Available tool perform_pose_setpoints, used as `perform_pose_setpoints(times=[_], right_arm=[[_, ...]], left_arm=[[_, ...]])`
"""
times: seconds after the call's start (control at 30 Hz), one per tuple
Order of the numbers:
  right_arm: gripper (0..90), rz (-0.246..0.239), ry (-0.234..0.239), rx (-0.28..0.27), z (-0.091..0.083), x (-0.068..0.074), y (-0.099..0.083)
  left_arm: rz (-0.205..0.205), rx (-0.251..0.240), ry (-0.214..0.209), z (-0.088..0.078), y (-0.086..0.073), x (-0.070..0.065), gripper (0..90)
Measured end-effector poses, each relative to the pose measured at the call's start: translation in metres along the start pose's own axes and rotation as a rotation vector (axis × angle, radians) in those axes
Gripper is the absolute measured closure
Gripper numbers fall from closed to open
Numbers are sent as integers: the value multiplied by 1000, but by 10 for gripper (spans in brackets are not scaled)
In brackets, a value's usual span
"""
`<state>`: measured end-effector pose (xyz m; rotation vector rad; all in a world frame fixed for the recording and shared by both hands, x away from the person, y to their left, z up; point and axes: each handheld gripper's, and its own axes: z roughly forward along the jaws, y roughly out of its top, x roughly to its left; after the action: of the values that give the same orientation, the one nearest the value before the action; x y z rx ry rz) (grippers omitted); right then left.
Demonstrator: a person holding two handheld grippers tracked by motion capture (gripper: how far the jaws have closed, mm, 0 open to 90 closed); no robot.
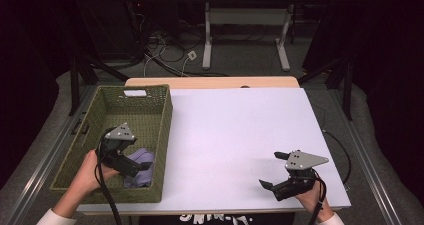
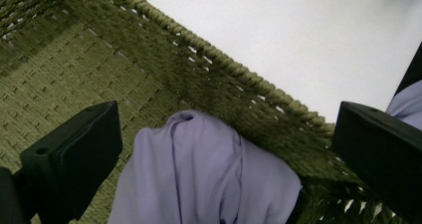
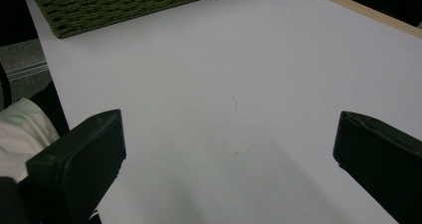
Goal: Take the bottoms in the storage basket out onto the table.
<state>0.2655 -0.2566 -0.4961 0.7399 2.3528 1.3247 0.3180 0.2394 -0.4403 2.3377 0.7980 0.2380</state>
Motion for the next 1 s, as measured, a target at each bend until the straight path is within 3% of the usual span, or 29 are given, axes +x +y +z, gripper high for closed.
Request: perform_pose_setpoints(times=[0.67,0.97,1.0], right_arm=[[0,-7,-10,6,0,0,0],[1,-9,-7,8,1,0,0],[1,-7,-8,8,1,1,0]], left_arm=[[2,81,-26,6,-3,10,0],[4,174,-33,17,-3,16,0],[6,205,-52,21,-3,16,0]])
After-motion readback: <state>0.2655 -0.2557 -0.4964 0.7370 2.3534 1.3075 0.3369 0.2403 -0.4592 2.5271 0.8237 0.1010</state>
